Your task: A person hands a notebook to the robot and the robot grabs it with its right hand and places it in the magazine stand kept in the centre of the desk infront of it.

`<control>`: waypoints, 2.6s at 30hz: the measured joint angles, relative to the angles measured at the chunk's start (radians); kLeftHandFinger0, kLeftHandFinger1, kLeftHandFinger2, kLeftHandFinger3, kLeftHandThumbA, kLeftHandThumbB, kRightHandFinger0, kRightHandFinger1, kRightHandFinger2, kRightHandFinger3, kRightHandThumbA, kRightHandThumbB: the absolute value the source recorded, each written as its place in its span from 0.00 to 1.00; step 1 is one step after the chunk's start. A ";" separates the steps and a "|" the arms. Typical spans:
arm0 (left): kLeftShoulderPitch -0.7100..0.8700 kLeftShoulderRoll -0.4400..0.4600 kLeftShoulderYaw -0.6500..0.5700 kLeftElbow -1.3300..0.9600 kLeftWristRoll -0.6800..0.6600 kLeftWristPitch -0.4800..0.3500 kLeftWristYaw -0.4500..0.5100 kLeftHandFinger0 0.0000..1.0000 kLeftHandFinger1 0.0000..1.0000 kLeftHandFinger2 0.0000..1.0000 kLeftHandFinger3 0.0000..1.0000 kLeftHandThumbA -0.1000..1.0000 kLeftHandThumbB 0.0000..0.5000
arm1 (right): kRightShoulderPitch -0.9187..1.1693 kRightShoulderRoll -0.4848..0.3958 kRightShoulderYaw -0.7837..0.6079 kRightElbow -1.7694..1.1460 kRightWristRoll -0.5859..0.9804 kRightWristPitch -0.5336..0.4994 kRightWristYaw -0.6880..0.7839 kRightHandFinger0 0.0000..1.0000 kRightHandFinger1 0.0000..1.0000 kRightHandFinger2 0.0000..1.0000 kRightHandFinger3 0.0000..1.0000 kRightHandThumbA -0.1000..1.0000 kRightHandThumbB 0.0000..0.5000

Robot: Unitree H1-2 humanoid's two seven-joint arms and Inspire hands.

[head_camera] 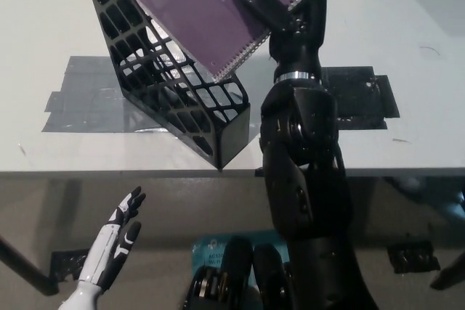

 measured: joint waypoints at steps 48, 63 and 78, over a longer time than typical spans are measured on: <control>-0.020 0.013 0.001 -0.005 0.001 0.000 -0.001 1.00 1.00 1.00 1.00 1.00 1.00 | -0.013 -0.074 0.225 0.192 -0.245 -0.196 -0.030 1.00 1.00 1.00 1.00 1.00 0.75; -0.017 0.013 0.001 -0.004 0.001 0.001 -0.002 1.00 1.00 1.00 1.00 1.00 1.00 | 0.066 -0.112 0.229 -0.278 -0.258 -0.134 0.005 1.00 1.00 1.00 1.00 1.00 0.70; 0.008 0.012 -0.009 -0.002 0.012 0.001 -0.001 1.00 1.00 1.00 1.00 1.00 1.00 | 0.513 -0.289 0.255 -0.780 -0.273 -0.098 0.091 1.00 1.00 1.00 1.00 1.00 0.56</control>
